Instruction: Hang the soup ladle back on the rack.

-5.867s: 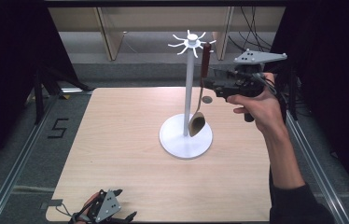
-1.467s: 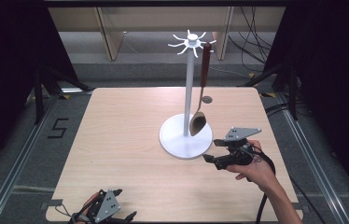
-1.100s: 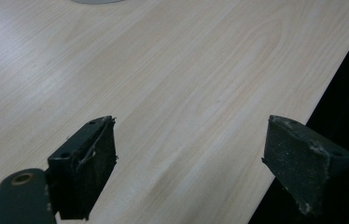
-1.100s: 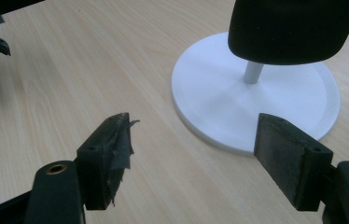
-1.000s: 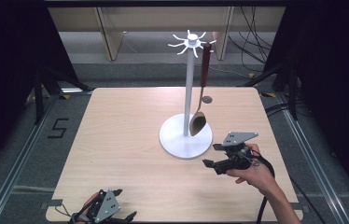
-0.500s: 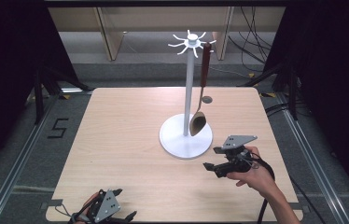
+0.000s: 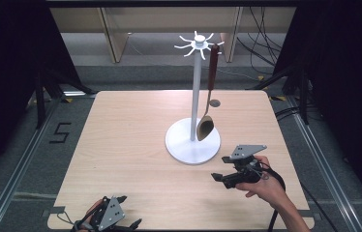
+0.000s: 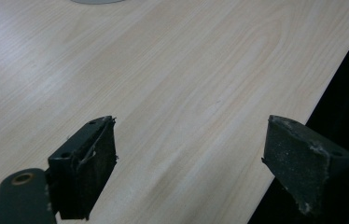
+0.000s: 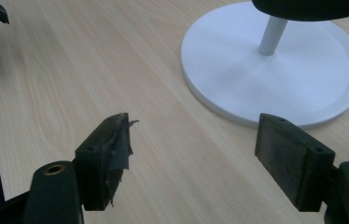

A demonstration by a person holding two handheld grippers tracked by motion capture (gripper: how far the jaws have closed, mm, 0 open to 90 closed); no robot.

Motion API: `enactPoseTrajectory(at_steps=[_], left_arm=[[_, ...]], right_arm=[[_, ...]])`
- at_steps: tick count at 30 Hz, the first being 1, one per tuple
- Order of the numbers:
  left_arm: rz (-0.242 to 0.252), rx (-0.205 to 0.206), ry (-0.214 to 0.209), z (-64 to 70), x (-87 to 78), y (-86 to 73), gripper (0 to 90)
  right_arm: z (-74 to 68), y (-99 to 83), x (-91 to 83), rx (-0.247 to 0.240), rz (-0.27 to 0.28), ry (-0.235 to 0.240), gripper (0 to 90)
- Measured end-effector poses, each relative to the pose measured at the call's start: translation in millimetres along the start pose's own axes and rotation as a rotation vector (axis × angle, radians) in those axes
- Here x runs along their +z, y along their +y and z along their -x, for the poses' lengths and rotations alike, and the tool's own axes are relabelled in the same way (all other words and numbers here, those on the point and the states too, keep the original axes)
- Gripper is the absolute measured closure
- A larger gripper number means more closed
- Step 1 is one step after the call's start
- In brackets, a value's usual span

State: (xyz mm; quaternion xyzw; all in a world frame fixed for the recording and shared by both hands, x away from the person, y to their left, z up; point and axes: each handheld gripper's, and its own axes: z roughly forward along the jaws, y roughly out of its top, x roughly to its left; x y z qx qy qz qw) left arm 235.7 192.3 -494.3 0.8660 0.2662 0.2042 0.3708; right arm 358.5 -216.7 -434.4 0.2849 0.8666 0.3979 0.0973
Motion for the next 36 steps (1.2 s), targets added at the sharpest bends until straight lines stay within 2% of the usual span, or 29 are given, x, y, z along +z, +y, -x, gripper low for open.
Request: enactPoseTrajectory(at_steps=[2,3,4,5,6,7,10,14,15,18,21,22,23,24,29,30,32,33,34,36], left_arm=[[-0.003,0.013,0.010,-0.5,-0.2,-0.6,16.3],[0.004,0.002,0.007,0.0,0.1,-0.4,16.3],[-0.016,0.022,0.004,-1.7,-1.1,0.2,16.3],[0.010,-0.001,0.007,0.1,0.6,-0.2,16.3],[-0.009,0.012,-0.003,-0.7,-0.6,0.1,16.3],[0.000,0.013,0.010,-0.3,0.2,-0.7,16.3],[-0.001,0.004,-0.003,-0.2,-0.1,0.1,16.3],[-0.005,0.021,0.009,-1.1,-0.1,-0.3,16.3],[0.010,0.006,0.008,0.1,0.8,-0.3,16.3],[-0.002,0.020,0.009,-0.6,0.1,-0.5,16.4],[-0.001,0.006,-0.001,-0.3,0.0,0.1,16.4],[-0.007,0.022,0.013,-0.8,0.0,-0.2,16.4],[-0.005,0.022,0.009,-0.8,0.2,-0.5,16.4],[-0.006,0.022,0.007,-1.1,0.1,-0.5,16.4],[-0.004,0.022,0.009,-0.8,0.5,-0.7,16.4],[-0.007,0.022,0.007,-1.2,0.1,-0.4,16.4],[-0.005,0.024,0.009,-1.1,-0.1,-0.1,16.4],[-0.005,0.022,0.007,-0.7,0.3,-0.4,16.4],[-0.010,0.025,0.010,-0.9,0.3,-0.8,16.4],[-0.008,0.024,0.010,-1.4,0.2,-0.3,16.4]], right_arm=[[-1.6,-2.5,0.0,0.019,0.006,-0.006,24.8],[-1.1,-3.6,0.0,0.005,0.004,-0.007,23.5],[-2.2,-5.4,-0.3,0.025,0.003,-0.021,22.8],[-2.6,-7.1,-0.1,0.031,-0.003,-0.018,21.3],[-5.5,-9.4,0.6,0.061,-0.004,-0.023,20.2],[-3.5,-10.9,0.2,0.043,-0.009,-0.023,20.3],[-6.3,-16.3,-0.3,0.051,-0.015,-0.029,19.9],[-9.4,-22.4,-0.3,0.055,-0.008,-0.035,19.8],[-11.0,-24.1,-0.4,0.059,0.002,-0.036,20.0],[-13.3,-29.5,2.0,0.055,-0.006,-0.032,20.0],[-16.3,-33.8,2.3,0.061,-0.013,-0.027,20.2],[-17.0,-35.1,2.8,0.057,0.001,-0.032,20.1],[-20.1,-36.1,1.7,0.090,-0.016,-0.023,20.2],[-18.2,-37.0,2.2,0.057,0.001,-0.030,20.3],[-20.4,-41.8,0.6,0.059,0.003,-0.031,20.6],[-23.0,-42.8,0.0,0.083,-0.005,-0.019,20.7],[-22.2,-44.7,-0.1,0.056,-0.005,-0.026,21.0],[-24.5,-46.1,0.2,0.070,-0.002,-0.025,21.0],[-23.4,-46.8,0.2,0.055,-0.002,-0.024,21.1],[-24.4,-48.2,-0.7,0.061,-0.006,-0.007,21.1]])
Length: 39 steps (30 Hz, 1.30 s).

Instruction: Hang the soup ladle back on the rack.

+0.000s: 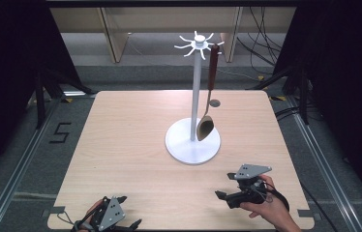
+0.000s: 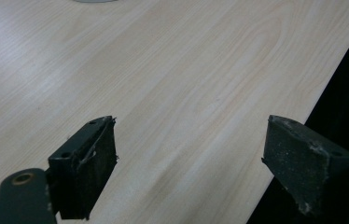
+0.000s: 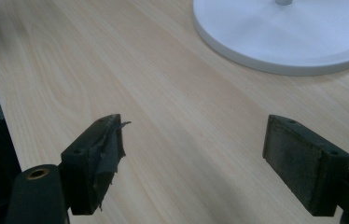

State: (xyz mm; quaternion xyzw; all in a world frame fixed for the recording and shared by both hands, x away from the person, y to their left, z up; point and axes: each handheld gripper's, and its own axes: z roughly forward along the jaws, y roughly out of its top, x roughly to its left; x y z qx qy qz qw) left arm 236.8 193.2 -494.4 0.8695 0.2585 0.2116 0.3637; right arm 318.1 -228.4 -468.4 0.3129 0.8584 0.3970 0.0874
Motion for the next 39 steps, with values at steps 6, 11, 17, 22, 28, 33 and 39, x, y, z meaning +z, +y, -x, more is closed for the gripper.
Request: enactPoseTrajectory(at_steps=[6,11,17,22,28,33,39], left_arm=[[-0.004,0.005,0.001,-0.2,-0.2,0.1,16.4],[-0.007,0.002,0.004,0.9,0.2,0.1,16.4],[-0.009,0.000,0.004,1.2,0.4,0.1,16.4],[0.001,-0.006,-0.001,1.5,0.7,0.0,16.3],[-0.001,-0.004,0.001,1.5,0.7,0.0,16.3],[-0.001,-0.004,0.001,1.4,0.7,0.1,16.3],[-0.008,0.001,0.004,1.0,0.3,0.1,16.4]], right_arm=[[-2.8,-5.6,-1.3,0.000,-0.008,-0.005,21.3],[-6.8,-11.5,-1.3,0.010,-0.005,0.000,21.5],[-9.3,-18.1,-1.6,-0.003,0.002,-0.005,21.5],[-11.0,-20.7,-2.5,0.002,-0.002,0.000,21.4],[-12.4,-22.8,-1.7,-0.003,-0.004,0.007,21.4],[-11.7,-23.4,-1.6,-0.006,-0.008,0.014,21.5],[-10.9,-24.9,-1.2,0.005,-0.018,0.010,21.5]])
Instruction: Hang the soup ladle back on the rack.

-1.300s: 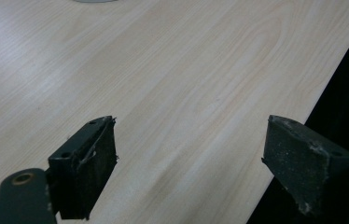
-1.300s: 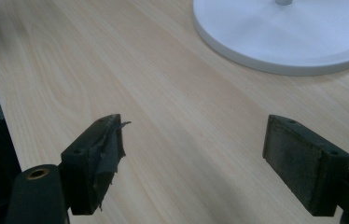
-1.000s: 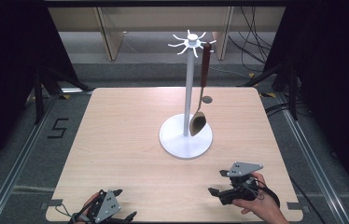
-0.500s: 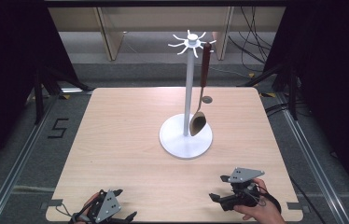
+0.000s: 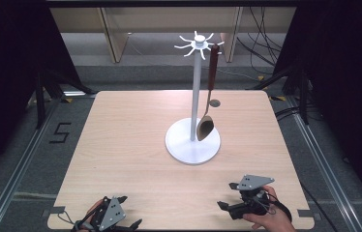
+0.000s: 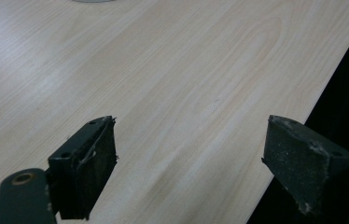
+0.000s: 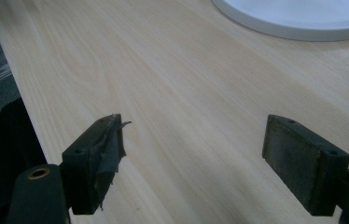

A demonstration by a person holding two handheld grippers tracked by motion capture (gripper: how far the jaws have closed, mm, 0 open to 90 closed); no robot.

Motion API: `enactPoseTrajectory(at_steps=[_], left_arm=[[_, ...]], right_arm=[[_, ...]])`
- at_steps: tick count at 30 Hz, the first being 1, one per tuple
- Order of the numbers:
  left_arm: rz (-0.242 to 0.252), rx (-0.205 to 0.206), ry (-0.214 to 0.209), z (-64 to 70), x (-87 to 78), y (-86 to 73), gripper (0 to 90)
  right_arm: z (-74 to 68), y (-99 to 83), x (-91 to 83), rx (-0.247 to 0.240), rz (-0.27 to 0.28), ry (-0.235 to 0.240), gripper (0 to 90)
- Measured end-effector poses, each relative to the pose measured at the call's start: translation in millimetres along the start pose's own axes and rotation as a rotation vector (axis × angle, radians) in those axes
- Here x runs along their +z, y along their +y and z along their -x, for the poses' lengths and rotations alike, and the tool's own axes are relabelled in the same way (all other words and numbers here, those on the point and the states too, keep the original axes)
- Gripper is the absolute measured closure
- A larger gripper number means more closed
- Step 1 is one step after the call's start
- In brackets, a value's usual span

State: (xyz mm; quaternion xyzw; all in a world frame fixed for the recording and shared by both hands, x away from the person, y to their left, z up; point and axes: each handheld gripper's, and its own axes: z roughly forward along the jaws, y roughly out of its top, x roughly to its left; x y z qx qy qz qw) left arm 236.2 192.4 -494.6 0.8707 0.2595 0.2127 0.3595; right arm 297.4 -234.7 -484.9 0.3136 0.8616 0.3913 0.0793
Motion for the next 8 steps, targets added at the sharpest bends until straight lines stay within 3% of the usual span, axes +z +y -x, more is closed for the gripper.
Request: enactPoseTrajectory(at_steps=[8], left_arm=[[0.000,0.001,0.000,0.1,0.0,0.1,16.3]], right_arm=[[-0.8,-0.2,-0.3,0.007,-0.004,-0.001,21.5]])
